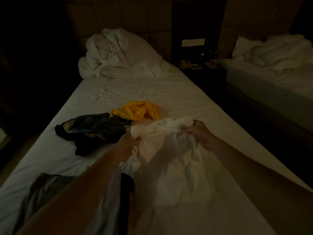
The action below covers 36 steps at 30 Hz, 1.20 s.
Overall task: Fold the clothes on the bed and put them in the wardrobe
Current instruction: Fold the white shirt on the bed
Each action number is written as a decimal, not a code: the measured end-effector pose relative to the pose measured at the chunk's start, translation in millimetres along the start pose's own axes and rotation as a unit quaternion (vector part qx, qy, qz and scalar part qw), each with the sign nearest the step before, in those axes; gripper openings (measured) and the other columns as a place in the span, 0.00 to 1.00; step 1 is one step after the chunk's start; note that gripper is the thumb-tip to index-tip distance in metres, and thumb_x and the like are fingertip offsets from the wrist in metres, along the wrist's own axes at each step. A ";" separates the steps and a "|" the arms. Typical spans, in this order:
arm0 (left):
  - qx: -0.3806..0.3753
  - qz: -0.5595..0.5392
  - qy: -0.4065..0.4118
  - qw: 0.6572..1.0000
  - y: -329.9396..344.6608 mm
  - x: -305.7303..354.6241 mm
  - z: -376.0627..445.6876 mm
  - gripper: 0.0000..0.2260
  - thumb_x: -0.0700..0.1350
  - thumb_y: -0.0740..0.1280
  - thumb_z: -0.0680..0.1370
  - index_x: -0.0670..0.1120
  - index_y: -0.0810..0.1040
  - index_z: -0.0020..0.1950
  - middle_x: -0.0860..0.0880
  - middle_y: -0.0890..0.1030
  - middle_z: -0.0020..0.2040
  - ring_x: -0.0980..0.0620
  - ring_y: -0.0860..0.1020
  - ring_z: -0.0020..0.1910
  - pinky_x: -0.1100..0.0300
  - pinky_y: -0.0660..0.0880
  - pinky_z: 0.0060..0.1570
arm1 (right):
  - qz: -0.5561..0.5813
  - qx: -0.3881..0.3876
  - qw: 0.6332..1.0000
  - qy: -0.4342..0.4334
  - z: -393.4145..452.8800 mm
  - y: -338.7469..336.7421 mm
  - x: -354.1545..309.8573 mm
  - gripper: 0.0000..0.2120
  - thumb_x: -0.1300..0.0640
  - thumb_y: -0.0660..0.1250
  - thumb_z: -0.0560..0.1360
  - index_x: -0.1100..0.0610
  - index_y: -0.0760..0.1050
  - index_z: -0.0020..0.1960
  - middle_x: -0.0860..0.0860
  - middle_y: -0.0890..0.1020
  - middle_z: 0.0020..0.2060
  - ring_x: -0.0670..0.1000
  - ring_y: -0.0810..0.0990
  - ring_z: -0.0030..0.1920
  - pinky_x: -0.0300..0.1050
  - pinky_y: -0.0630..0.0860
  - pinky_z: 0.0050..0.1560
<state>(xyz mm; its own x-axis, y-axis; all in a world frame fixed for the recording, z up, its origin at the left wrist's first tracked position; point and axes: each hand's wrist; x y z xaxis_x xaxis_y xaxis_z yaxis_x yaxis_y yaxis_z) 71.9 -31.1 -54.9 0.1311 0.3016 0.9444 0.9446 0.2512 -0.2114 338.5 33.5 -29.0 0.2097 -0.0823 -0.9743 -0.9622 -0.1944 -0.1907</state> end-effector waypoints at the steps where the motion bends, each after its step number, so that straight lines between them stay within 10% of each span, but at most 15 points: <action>1: 0.006 -0.006 0.024 1.000 -1.7 10.3 -19.3 0.13 0.37 0.66 0.79 0.36 0.73 0.63 0.42 0.78 0.55 0.44 0.79 0.51 0.51 0.77 0.52 | 0.000 0.005 1.000 -0.012 -15.4 -5.4 -10.6 0.13 0.67 0.73 0.69 0.55 0.81 0.51 0.54 0.85 0.48 0.54 0.84 0.48 0.47 0.81 0.48; 14: 0.080 -0.115 0.178 0.974 -29.8 77.4 -214.5 0.14 0.34 0.72 0.73 0.40 0.77 0.59 0.43 0.82 0.54 0.43 0.81 0.52 0.45 0.79 0.51 | 0.025 0.056 0.987 -0.151 -205.8 -48.1 -110.2 0.21 0.67 0.77 0.66 0.53 0.80 0.56 0.51 0.80 0.51 0.50 0.80 0.51 0.49 0.80 0.50; 19: 0.077 -0.125 0.236 0.961 -40.9 93.3 -273.8 0.08 0.40 0.74 0.73 0.48 0.78 0.49 0.50 0.82 0.47 0.52 0.81 0.45 0.61 0.76 0.39 | 0.044 0.040 0.985 -0.160 -257.0 -57.9 -134.2 0.17 0.68 0.76 0.66 0.54 0.82 0.52 0.54 0.84 0.48 0.54 0.83 0.50 0.51 0.81 0.49; 36: 0.163 -0.123 0.224 0.953 -207.1 38.1 -395.7 0.07 0.43 0.74 0.72 0.49 0.81 0.48 0.49 0.82 0.47 0.50 0.80 0.46 0.57 0.77 0.44 | 0.069 -0.180 0.975 -0.113 -336.4 94.7 -134.3 0.10 0.67 0.72 0.70 0.59 0.82 0.50 0.56 0.85 0.46 0.57 0.83 0.52 0.57 0.78 0.57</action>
<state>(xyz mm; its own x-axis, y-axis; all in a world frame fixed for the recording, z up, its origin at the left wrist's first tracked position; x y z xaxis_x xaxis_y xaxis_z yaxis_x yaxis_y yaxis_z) 0.3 -435.6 124.5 0.1018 -0.2069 0.9730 0.8292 0.5581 0.0319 277.7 -302.7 124.1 -0.0004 0.0785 -0.9969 -0.8469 -0.5302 -0.0414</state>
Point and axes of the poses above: each hand's wrist, its own z-axis towards the middle knuckle, its own y-axis out of the palm, x = y × z
